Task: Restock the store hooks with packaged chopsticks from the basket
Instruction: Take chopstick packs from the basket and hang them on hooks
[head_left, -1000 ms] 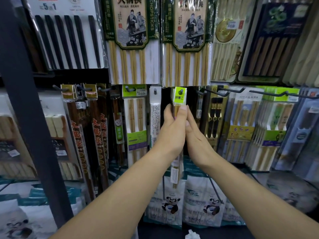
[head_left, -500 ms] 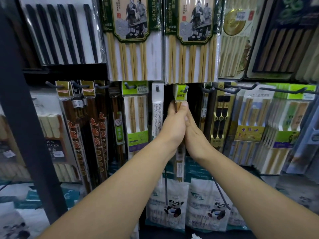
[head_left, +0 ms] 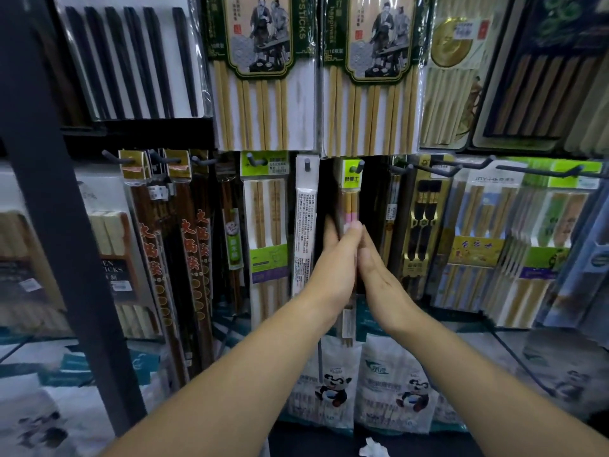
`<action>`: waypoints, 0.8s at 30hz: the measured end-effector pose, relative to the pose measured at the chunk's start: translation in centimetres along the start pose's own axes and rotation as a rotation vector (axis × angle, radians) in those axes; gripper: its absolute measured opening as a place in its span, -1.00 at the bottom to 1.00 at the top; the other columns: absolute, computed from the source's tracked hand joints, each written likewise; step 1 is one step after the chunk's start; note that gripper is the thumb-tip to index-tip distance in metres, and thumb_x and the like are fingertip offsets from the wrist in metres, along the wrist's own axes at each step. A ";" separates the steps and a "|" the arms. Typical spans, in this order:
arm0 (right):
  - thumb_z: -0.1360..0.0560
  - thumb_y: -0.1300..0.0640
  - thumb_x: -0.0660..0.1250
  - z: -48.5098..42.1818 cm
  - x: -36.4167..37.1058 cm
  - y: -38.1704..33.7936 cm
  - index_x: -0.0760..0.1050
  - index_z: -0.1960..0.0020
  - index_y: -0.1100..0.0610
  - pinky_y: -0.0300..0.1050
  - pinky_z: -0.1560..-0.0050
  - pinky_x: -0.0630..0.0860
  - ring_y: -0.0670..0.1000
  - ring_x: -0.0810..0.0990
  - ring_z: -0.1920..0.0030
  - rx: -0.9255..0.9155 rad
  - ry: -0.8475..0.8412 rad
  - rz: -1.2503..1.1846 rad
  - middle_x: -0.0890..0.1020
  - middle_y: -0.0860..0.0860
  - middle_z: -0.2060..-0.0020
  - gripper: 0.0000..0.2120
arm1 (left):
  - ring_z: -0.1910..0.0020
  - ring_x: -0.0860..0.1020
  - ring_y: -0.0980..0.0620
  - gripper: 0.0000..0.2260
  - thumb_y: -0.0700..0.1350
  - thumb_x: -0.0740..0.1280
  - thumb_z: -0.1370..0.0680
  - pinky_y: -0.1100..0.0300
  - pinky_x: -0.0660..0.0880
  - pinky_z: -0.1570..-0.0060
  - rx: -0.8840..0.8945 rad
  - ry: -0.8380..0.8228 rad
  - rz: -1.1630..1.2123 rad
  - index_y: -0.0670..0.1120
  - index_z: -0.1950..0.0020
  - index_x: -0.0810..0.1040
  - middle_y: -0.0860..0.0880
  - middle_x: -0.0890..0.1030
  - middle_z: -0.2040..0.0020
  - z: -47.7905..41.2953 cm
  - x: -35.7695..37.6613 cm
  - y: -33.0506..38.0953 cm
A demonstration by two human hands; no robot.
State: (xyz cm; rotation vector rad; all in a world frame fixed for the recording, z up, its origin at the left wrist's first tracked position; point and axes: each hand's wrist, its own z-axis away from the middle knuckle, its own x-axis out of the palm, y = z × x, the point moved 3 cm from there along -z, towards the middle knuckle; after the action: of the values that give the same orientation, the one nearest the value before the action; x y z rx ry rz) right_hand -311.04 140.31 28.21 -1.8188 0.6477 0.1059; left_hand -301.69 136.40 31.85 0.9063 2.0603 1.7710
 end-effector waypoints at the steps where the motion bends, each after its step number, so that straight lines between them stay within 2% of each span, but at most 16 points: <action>1: -0.46 -0.56 -0.13 1.0 -0.1 0.5 -0.14 -0.61 -0.31 -0.28 -0.44 0.04 -0.41 0.03 -0.48 0.029 0.022 -0.010 0.00 -0.42 -0.54 -0.21 | -0.58 0.15 0.16 -0.36 0.23 0.15 -0.68 0.10 0.11 -0.53 -0.032 -0.007 -0.029 0.20 -0.67 -0.11 0.13 0.13 -0.66 1.0 -0.1 -0.6; 4: -0.46 -0.57 -0.05 4.4 0.0 2.2 0.07 -0.61 -0.26 -0.21 -0.41 0.16 -0.28 0.20 -0.48 0.112 0.113 -0.040 0.21 -0.33 -0.50 -0.21 | -0.60 0.12 0.10 -0.29 0.32 0.16 -0.64 0.04 0.10 -0.52 -0.178 0.025 -0.165 0.21 -0.66 -0.14 0.14 0.11 -0.66 4.9 -1.1 -3.6; 6: -0.51 -0.48 0.04 6.9 0.5 3.8 0.28 -0.53 -0.20 -0.21 -0.33 0.30 -0.27 0.38 -0.38 0.141 0.179 -0.023 0.39 -0.28 -0.42 -0.33 | -0.61 0.13 0.07 -0.25 0.30 0.24 -0.62 0.05 0.15 -0.51 -0.273 0.014 -0.226 0.19 -0.67 -0.10 0.15 0.15 -0.63 7.8 -2.0 -6.2; 7: -0.52 -0.41 0.09 8.3 1.0 4.7 0.37 -0.44 -0.19 -0.24 -0.26 0.38 -0.32 0.45 -0.28 0.158 0.199 -0.007 0.48 -0.28 -0.34 -0.42 | -0.59 0.17 0.13 -0.27 0.26 0.28 -0.62 0.12 0.19 -0.48 -0.304 -0.002 -0.254 0.17 -0.67 -0.03 0.19 0.20 -0.58 9.4 -2.4 -7.7; 9: -0.58 -0.28 0.17 11.2 2.4 6.9 0.48 -0.22 -0.22 -0.39 -0.02 0.46 -0.35 0.54 -0.07 0.212 0.218 0.039 0.60 -0.28 -0.09 -0.71 | -0.37 0.36 0.38 -0.49 0.16 0.32 -0.64 0.39 0.31 -0.31 -0.334 -0.048 -0.315 0.20 -0.56 0.26 0.35 0.32 -0.40 12.4 -3.9 -10.6; 10: -0.63 -0.18 0.21 12.6 3.2 8.2 0.50 -0.11 -0.23 -0.40 0.10 0.48 -0.31 0.58 0.01 0.246 0.213 0.062 0.63 -0.25 0.04 -0.87 | -0.20 0.44 0.48 -0.70 0.11 0.33 -0.64 0.48 0.38 -0.16 -0.354 -0.061 -0.355 0.23 -0.37 0.41 0.37 0.43 -0.31 13.7 -4.8 -12.1; 11: -0.65 -0.09 0.25 14.1 4.1 9.5 0.52 -0.02 -0.21 -0.35 0.18 0.51 -0.24 0.61 0.09 0.282 0.194 0.079 0.64 -0.21 0.14 -0.91 | -0.08 0.52 0.45 -0.86 0.07 0.34 -0.65 0.46 0.45 -0.07 -0.378 -0.041 -0.397 0.21 -0.20 0.50 0.30 0.55 -0.19 14.8 -6.1 -13.4; 12: -0.65 -0.03 0.27 15.7 5.2 11.0 0.54 0.03 -0.17 -0.25 0.20 0.54 -0.16 0.62 0.16 0.325 0.161 0.097 0.64 -0.16 0.19 -0.88 | -0.03 0.59 0.33 -0.96 0.04 0.34 -0.65 0.37 0.51 -0.06 -0.404 0.003 -0.441 0.16 -0.09 0.55 0.17 0.63 -0.09 16.0 -7.6 -14.6; 13: -0.64 0.02 0.30 17.3 6.4 12.3 0.55 0.07 -0.13 -0.20 0.20 0.52 -0.12 0.62 0.20 0.367 0.117 0.120 0.64 -0.12 0.23 -0.87 | 0.01 0.63 0.20 -0.97 0.01 0.34 -0.65 0.28 0.54 -0.07 -0.428 0.050 -0.488 0.13 -0.03 0.57 0.06 0.66 -0.03 17.2 -9.3 -16.1; 15: -0.59 0.14 0.37 20.5 9.2 15.1 0.57 0.13 -0.05 -0.27 0.19 0.48 -0.14 0.60 0.23 0.427 0.013 0.187 0.63 -0.07 0.30 -0.86 | 0.08 0.62 0.08 -0.92 -0.05 0.34 -0.65 0.26 0.50 0.03 -0.490 0.156 -0.590 0.07 0.03 0.59 -0.03 0.65 0.06 19.4 -12.9 -18.9; 18: -0.52 0.23 0.41 25.0 13.9 19.3 0.57 0.15 0.00 -0.16 0.07 0.54 -0.05 0.62 0.19 0.546 -0.204 0.244 0.66 -0.03 0.25 -0.85 | 0.00 0.62 -0.13 -0.98 -0.12 0.35 -0.62 0.03 0.53 -0.02 -0.586 0.325 -0.736 -0.05 -0.01 0.56 -0.05 0.62 0.10 22.9 -17.9 -23.0; 20: -0.51 0.22 0.42 27.6 16.7 21.8 0.62 0.11 0.02 -0.31 0.11 0.50 -0.02 0.64 0.14 0.623 -0.339 0.276 0.66 -0.06 0.23 -0.89 | -0.06 0.57 -0.29 -0.86 -0.09 0.36 -0.58 -0.09 0.51 -0.09 -0.643 0.413 -0.875 -0.13 -0.08 0.56 -0.18 0.61 0.04 24.7 -20.6 -25.7; 22: -0.53 0.25 0.40 29.7 19.0 24.0 0.67 0.00 0.15 -0.49 0.22 0.39 0.00 0.64 0.10 0.686 -0.440 0.300 0.66 0.00 0.19 -0.91 | -0.22 0.47 -0.28 -0.70 0.00 0.35 -0.57 -0.09 0.44 -0.25 -0.714 0.476 -0.941 -0.14 -0.22 0.52 -0.24 0.54 -0.14 26.6 -22.4 -27.5; 24: -0.56 0.25 0.37 31.6 20.7 26.1 0.65 -0.11 0.20 -0.40 0.13 0.42 0.00 0.64 0.01 0.734 -0.538 0.341 0.69 0.07 0.07 -0.84 | -0.30 0.45 -0.26 -0.60 0.08 0.32 -0.59 -0.08 0.40 -0.33 -0.785 0.498 -0.911 -0.11 -0.34 0.46 -0.21 0.52 -0.25 28.6 -23.9 -29.3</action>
State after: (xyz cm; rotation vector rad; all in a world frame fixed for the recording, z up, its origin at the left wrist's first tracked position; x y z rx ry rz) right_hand -298.37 155.84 -13.06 -0.9043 0.5069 0.4988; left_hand -274.91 142.56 -6.81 -0.6453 1.3353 2.0025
